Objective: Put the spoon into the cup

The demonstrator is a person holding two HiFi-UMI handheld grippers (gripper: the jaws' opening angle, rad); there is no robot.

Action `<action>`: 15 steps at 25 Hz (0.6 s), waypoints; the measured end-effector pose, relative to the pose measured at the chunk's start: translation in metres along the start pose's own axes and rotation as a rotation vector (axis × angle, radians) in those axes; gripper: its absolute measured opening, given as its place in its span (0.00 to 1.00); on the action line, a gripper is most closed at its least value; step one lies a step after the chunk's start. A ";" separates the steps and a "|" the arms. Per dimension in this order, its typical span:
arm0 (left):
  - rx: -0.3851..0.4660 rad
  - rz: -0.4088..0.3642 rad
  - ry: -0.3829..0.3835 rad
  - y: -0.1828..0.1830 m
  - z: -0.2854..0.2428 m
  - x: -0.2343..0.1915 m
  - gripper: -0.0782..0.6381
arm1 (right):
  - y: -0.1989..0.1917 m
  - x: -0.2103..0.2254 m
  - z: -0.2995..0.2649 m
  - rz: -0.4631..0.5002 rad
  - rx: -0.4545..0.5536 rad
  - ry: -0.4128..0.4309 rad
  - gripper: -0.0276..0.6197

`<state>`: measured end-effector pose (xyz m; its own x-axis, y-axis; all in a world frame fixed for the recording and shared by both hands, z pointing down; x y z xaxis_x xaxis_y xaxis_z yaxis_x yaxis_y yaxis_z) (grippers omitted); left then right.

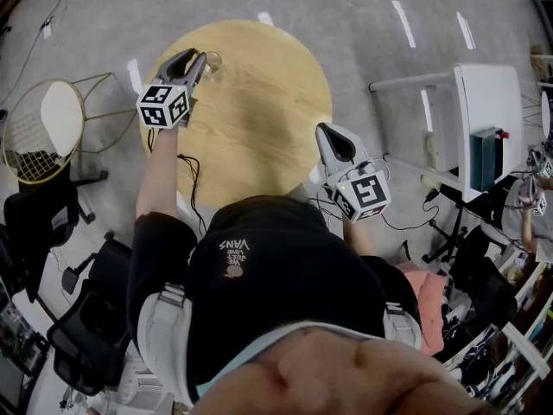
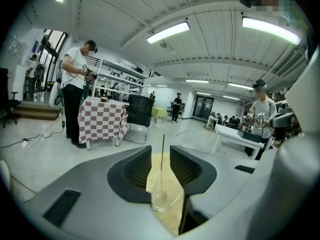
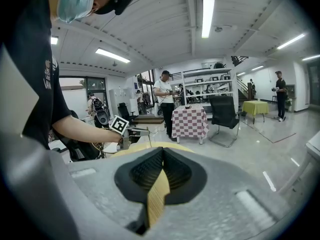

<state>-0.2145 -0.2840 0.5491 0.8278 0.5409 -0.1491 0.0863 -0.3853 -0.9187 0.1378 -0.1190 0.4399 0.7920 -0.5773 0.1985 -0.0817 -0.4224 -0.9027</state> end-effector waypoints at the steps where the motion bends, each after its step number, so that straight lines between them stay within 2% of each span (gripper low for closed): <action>1: 0.001 0.000 0.002 0.000 0.001 0.000 0.27 | 0.000 -0.001 0.000 0.000 0.001 0.001 0.04; 15: 0.010 -0.031 0.006 0.005 0.024 0.006 0.27 | 0.006 -0.011 0.002 0.025 0.014 0.023 0.04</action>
<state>-0.2226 -0.2646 0.5344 0.8279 0.5483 -0.1181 0.1069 -0.3609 -0.9264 0.1302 -0.1134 0.4318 0.7757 -0.6036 0.1841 -0.0931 -0.3979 -0.9127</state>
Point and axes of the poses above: the fingertips, and each gripper's own axes: z backward along the fingers, x to its right, y out of its top, the point moved 8 cm from there along z, backward along the fingers, and after that the axes turned 5 degrees about -z, right-handed, at the moved point
